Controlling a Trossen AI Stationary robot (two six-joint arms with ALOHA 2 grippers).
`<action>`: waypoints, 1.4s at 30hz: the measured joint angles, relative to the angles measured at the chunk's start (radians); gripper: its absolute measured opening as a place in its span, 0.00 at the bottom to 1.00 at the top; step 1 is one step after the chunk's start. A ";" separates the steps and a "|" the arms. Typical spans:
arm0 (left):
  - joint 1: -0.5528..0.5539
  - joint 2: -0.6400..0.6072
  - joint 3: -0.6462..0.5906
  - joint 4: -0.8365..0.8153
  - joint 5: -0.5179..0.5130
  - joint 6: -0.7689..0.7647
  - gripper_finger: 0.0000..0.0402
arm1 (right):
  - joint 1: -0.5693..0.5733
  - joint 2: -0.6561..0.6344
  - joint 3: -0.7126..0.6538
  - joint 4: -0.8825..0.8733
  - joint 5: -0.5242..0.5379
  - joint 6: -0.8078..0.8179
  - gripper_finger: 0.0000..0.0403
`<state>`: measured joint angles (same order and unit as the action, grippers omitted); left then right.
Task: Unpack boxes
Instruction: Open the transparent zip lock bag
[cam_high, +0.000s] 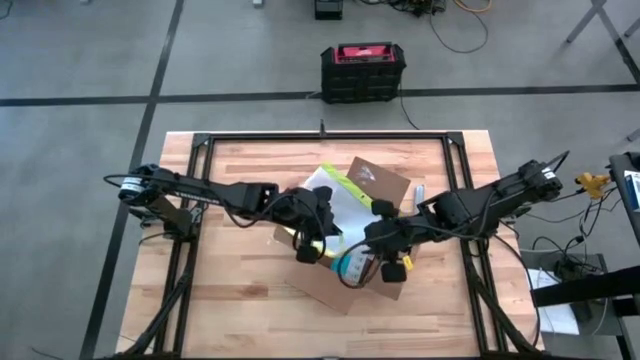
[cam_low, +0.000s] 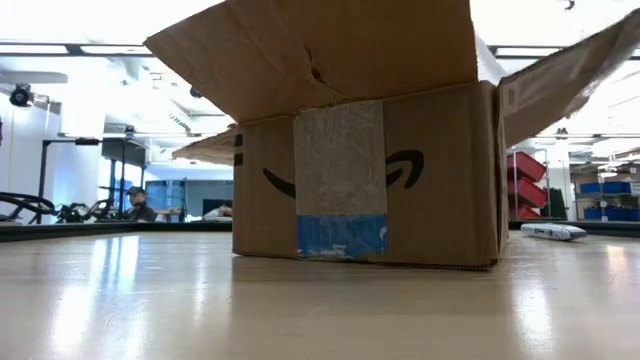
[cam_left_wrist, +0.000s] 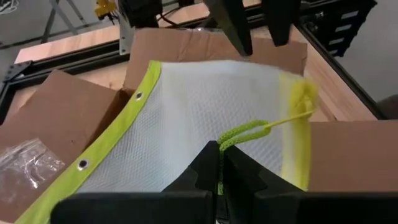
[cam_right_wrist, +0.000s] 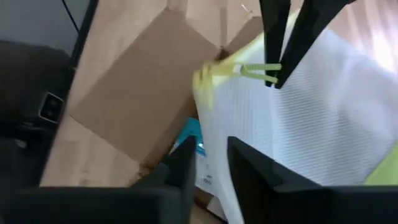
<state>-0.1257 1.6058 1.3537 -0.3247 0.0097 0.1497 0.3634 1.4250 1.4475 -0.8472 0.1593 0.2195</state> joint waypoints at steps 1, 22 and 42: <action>0.000 0.000 0.000 0.008 0.001 -0.002 0.00 | -0.001 0.000 0.000 0.004 0.000 0.006 0.29; -0.030 -0.001 -0.001 -0.057 0.000 -0.057 0.00 | 0.016 0.132 0.000 0.116 0.070 -0.091 0.03; -0.107 -0.021 -0.218 0.033 -0.025 -0.242 0.00 | 0.038 0.119 -0.003 0.102 0.116 -0.081 0.00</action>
<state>-0.2329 1.5851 1.1360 -0.2921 -0.0150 -0.0921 0.4018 1.5436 1.4448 -0.7456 0.2751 0.1387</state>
